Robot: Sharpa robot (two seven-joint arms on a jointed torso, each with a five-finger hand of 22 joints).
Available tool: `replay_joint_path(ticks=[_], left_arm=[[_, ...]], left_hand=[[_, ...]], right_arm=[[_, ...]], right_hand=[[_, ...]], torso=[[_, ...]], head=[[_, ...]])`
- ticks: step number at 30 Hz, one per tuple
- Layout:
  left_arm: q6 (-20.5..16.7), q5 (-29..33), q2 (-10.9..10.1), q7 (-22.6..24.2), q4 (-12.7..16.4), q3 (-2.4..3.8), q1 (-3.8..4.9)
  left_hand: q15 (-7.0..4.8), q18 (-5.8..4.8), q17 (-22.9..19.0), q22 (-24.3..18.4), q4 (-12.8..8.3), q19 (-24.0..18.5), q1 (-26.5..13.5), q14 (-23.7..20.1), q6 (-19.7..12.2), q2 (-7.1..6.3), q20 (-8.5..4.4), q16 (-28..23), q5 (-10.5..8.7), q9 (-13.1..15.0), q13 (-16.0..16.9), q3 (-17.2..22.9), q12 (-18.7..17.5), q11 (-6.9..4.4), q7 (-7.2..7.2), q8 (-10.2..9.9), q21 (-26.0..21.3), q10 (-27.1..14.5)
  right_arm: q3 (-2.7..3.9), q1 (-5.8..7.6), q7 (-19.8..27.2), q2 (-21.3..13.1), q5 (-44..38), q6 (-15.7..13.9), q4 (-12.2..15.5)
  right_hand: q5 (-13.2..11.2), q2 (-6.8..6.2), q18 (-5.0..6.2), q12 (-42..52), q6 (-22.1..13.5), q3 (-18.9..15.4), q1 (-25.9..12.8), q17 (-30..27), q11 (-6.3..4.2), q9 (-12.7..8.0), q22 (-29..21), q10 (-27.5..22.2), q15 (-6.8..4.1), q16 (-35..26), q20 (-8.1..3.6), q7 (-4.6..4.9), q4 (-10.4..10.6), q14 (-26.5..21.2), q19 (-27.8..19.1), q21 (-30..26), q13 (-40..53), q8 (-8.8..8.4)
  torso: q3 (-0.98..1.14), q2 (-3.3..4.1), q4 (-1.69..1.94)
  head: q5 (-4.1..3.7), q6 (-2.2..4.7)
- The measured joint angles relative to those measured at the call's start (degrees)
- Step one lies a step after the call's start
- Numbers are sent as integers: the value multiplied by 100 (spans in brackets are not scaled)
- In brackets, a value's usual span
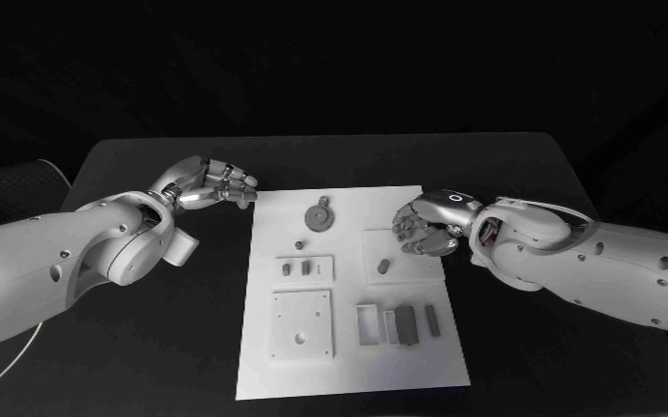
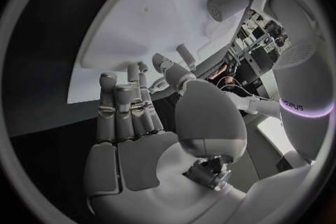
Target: Assemble the parts on the task board
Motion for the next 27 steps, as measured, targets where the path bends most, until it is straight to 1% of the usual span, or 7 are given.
replay_joint_path(ticks=[8, 12, 16, 18, 19, 22, 27], left_arm=[[0, 33, 13, -4, 1, 0, 0], [-5, 42, 29, -5, 2, 0, 0], [-7, 48, 53, -5, 2, 0, 0], [-8, 50, 57, -5, 2, 0, 0], [-9, 50, 59, -4, 2, 0, 0], [-14, 52, 59, 0, 5, 0, 0], [-18, 54, 58, 4, 8, 0, 0]], left_hand=[[0, -6, 25, -2, 14, 0, 0, 0, -4, 0, 0, -14, 0, -6, -14, -14, 0, 20, 4, 0, -21, -20], [0, -10, 44, -5, 14, 0, 1, 0, -4, 0, 0, -22, 0, -12, -20, -14, 0, 20, 4, 0, -21, -21], [0, -31, 58, -4, 14, 21, 1, 0, -4, -1, 21, -22, 0, -12, -22, -14, 0, 20, 4, 0, -21, -21], [0, -31, 64, -4, 14, 21, 1, 0, -4, 0, 21, -22, 0, -12, -21, -14, 0, 20, 4, 0, -21, -21], [0, -31, 67, -4, 14, 21, 1, 0, -4, -1, 21, -22, 0, -12, -21, -14, 0, 20, 4, 0, -21, -21], [20, -31, 85, -4, 14, 22, 1, 20, -4, -1, 21, -22, 0, -12, -21, -14, 0, 20, 4, 0, -21, -21], [20, -32, 105, -4, 14, 21, 1, 20, -4, -1, 21, -45, 0, -12, -21, -14, 0, 21, 4, 0, -21, -21]], right_arm=[[5, 3, -49, 99, -54, -26, -42], [7, 5, -75, 119, -78, -24, -60], [11, 8, -83, 138, -123, -13, -83], [13, 9, -88, 146, -148, -7, -90], [13, 9, -90, 151, -158, -4, -93], [15, 9, -103, 171, -201, 6, -99], [17, 10, -125, 178, -260, 28, -99]], right_hand=[[0, 0, -1, -23, -52, 15, 0, 0, -1, -19, -1, -1, 1, 0, 1, 33, 15, 0, 0, 0, 0, -1], [0, 109, -1, -22, -53, 40, 92, 0, 1, -20, 4, 1, 1, -1, 2, 33, -9, 1, 0, 0, 1, -1], [0, 244, -1, -22, 26, 40, 58, 0, 2, -20, 22, 91, 9, -1, 11, -39, -9, 9, 10, 0, 18, 29], [0, 264, 0, -22, 63, 40, 61, 0, -11, -19, 22, 117, -1, -1, 12, -37, -9, -2, 10, 0, 39, 29], [0, 319, 0, -22, 111, 32, 60, -4, -18, -19, 22, 156, -10, -1, 12, -46, -17, -11, 10, 0, 51, 61], [0, 321, 0, -21, 177, 41, 58, -6, -52, -19, 22, 217, -19, -1, 12, -88, -44, -22, 10, 0, 68, 92], [0, 402, 3, -21, 269, 25, 67, -13, -93, -14, 22, 320, -52, -1, 1, -121, -73, 11, 41, 0, 118, 132]], torso=[[0, -1, 1], [0, -3, 2], [0, -4, 1], [0, -4, -1], [0, -4, -2], [0, -4, -2], [3, -4, -2]], head=[[4, -12], [9, -12], [14, -9], [14, -9], [14, -8], [10, -9], [5, -14]])
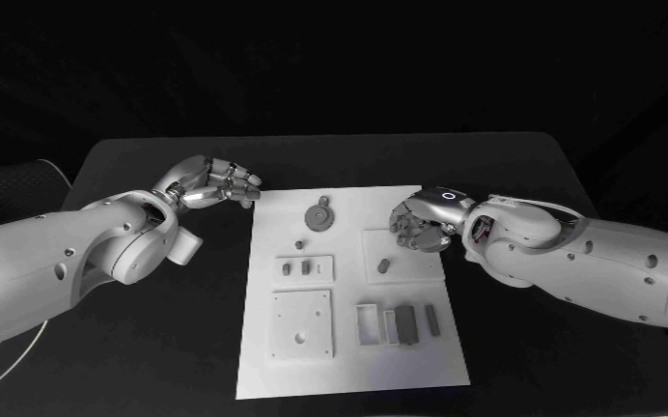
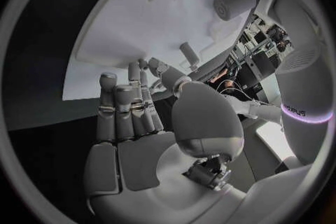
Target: Assemble the parts on the task board
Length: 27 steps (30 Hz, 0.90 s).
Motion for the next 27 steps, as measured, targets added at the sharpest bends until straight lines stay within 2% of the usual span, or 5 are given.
replay_joint_path(ticks=[9, 15, 21, 25, 27], left_arm=[[-2, 3, -2, 2, 0, 0, 0], [-2, 4, -7, 1, -5, 0, 0], [-2, 20, -7, 1, -6, 0, 0], [-1, 28, -8, 1, -10, 0, 0], [-1, 32, -8, 1, -12, 0, 0]], left_hand=[[-21, -1, 28, 0, 0, 8, 0, 21, 0, 0, -8, -2, 0, 0, -6, 0, 0, 0, 0, 0, 0, 0], [-21, -2, 41, 1, 0, 21, 0, 21, 0, 0, -21, -2, 0, 0, -5, 0, 0, 0, 0, 0, 0, 0], [-21, -3, 81, 1, 19, 21, -23, 21, 0, -24, -21, -42, 0, -8, -13, -51, 0, 0, 0, 0, 0, 0], [-21, -3, 88, 1, 19, 21, -23, 21, 0, -23, -21, -42, 0, -8, -13, -51, 0, 0, 0, 0, 0, 0], [-21, -3, 92, 1, 19, 21, -23, 21, 0, -23, -21, -43, 0, -8, -18, -51, 0, 0, 0, 0, 0, 0]], right_arm=[[8, 6, -31, -6, -68, 84, -12], [12, 11, -42, -10, -82, 115, -17], [12, 13, -46, -9, -87, 120, -19], [14, 15, -48, -4, -90, 127, -19], [14, 15, -51, -2, -94, 130, -18]], right_hand=[[0, 22, 41, 71, 75, -17, -22, -6, -30, 3, -1, 73, -44, 0, 0, -35, -16, -2, 1, -23, 75, 30], [0, -54, 44, 37, 75, -17, -99, -12, -30, -15, -1, 73, -45, 0, 1, -36, -16, -3, 1, -23, 100, 30], [0, -176, 48, -42, -12, -17, -98, -12, 31, -54, -1, -34, -44, 0, 10, 48, -16, -3, 10, -60, 116, -36], [0, -209, 48, -50, -19, -2, -65, -12, 31, -54, -1, -34, -44, 0, 10, 55, -31, -3, 10, -60, 117, -36], [0, -171, 48, -51, -20, 25, -2, -12, 31, -54, -2, -34, -43, 0, 10, 55, -58, -3, 10, -60, 146, -36]], torso=[[-1, 0, 0], [-3, -1, -1], [-1, -1, -1], [0, -1, -1], [0, -1, -1]], head=[[-11, -38], [-13, -53], [-13, -53], [-14, -51], [-14, -50]])
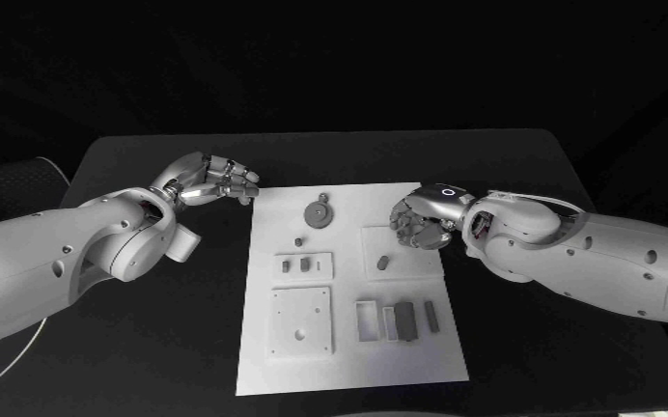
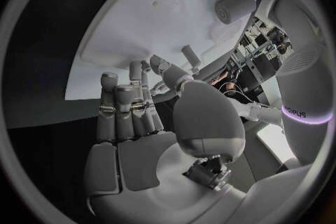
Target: Assemble the parts on the task board
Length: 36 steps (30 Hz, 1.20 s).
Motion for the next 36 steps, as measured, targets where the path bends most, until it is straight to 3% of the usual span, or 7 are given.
replay_joint_path(ticks=[3, 6, 12, 21, 36], left_arm=[[0, 4, 0, 0, 0, 0, 0], [0, 7, 0, 0, -1, 0, 0], [-1, 10, -3, 0, -2, 0, 0], [-2, 13, -3, 1, -11, 0, 0], [-6, 16, -1, 1, -29, 0, 0]], left_hand=[[-11, 0, 4, 0, 0, 0, 0, 11, 0, 0, 0, 0, 0, 0, 0, 0, 0, 0, 0, 0, 0, 0], [-20, 0, 12, 6, 0, 0, 0, 20, 0, 0, 0, 0, 0, 0, 0, 0, 0, 0, 0, 0, -19, 0], [-19, -2, 52, 11, -16, 42, 0, 60, 0, 0, 0, 0, 0, -5, -6, -16, 0, 0, 0, 0, -19, 0], [-19, -2, 70, 16, -16, 42, 0, 60, 0, 0, 0, 0, 0, -5, -6, -16, 0, 0, 0, -4, -19, 0], [-19, -12, 90, 15, -16, 62, 1, 60, 0, 0, -20, -23, 0, -5, -11, -16, 0, 0, 0, -4, -18, 0]], right_arm=[[1, 1, -4, 8, -8, 5, -5], [1, 2, -6, 18, -20, 9, -12], [2, 2, -9, 42, -67, 11, -26], [1, -1, -10, 58, -124, 26, -19], [3, -2, -26, 71, -159, 29, -24]], right_hand=[[23, 106, 0, 0, 0, 87, 153, 0, 0, 0, 0, 0, 1, 0, 0, -1, -4, 1, 0, -4, 20, 0], [44, 132, 0, -2, 41, 387, 284, -5, 0, -9, 0, 1, 1, 0, 1, -41, 68, 1, 1, -29, 53, 0], [44, 232, 5, -16, 213, 594, 397, -6, -33, 11, 0, 34, 3, 0, 1, -119, 39, 2, 1, -29, 104, 88], [43, 330, 31, -16, 372, 624, 386, -12, -82, 74, -1, 130, -14, 0, -9, -203, 10, 23, 31, -30, 178, 188], [39, 359, 25, 9, 482, 623, 356, -20, -134, 147, -2, 259, -44, 0, -31, -253, 9, 77, 72, -7, 220, 236]], torso=[[0, 1, 1], [-1, 0, 1], [-3, 1, 2], [-3, 1, 1], [-1, 1, 1]], head=[[2, -2], [-2, -10], [-5, -29], [-5, -38], [-15, -46]])
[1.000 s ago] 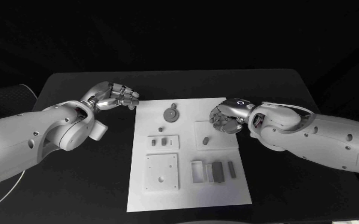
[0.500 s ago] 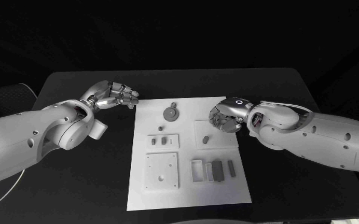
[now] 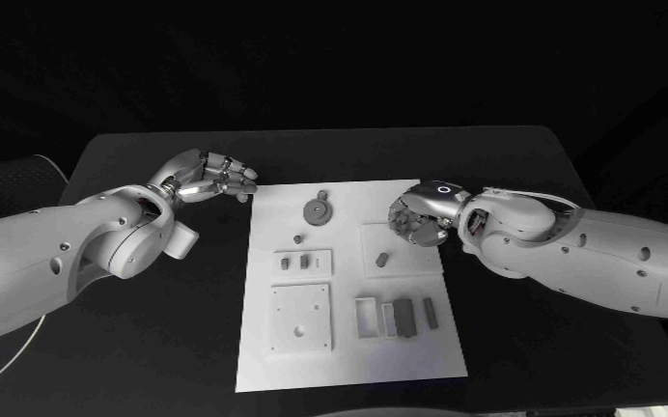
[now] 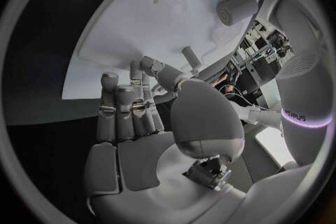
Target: Assemble the parts on the task board
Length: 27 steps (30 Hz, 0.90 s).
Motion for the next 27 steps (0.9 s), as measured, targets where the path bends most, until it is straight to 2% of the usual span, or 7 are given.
replay_joint_path(ticks=[6, 10, 27], left_arm=[[-3, 1, 0, 0, -14, 0, 0], [-6, 1, 0, 0, -17, 0, 0], [-24, 2, -29, 3, -67, 0, -1]], left_hand=[[0, -2, 7, 0, 0, 0, 0, 0, 0, 0, 0, 0, 0, -5, -5, 0, 0, 0, 0, 0, 0, 0], [0, -3, 7, 5, 0, 0, 0, 0, 0, 0, 0, 0, 0, -6, -5, 0, 0, 0, 0, 0, 0, 0], [-21, -6, 38, 4, 0, -1, 0, 21, 0, 0, 0, -23, 0, -5, -11, 0, 0, 0, 0, 0, 0, 0]], right_arm=[[0, -1, -13, 3, 13, -2, -1], [0, -1, -21, 4, 30, -4, -2], [-3, -8, -30, -15, 172, -42, -11]], right_hand=[[0, 23, -11, 0, 30, -1, -24, -4, -10, 21, 0, 51, -38, 0, -20, 11, -1, 24, 22, 0, 32, 31], [0, 43, -33, 0, 59, -9, -48, -4, -23, 31, 0, 64, -43, 0, -20, -17, -9, 19, 23, 0, 42, 31], [-1, 0, -38, 2, 78, 3, -109, -9, -52, 78, -1, 132, -71, 0, -31, -38, 2, 46, 51, 0, 71, 56]], torso=[[0, 0, 0], [-1, 1, 1], [1, 1, 1]], head=[[-1, -3], [-4, -2], [10, 6]])
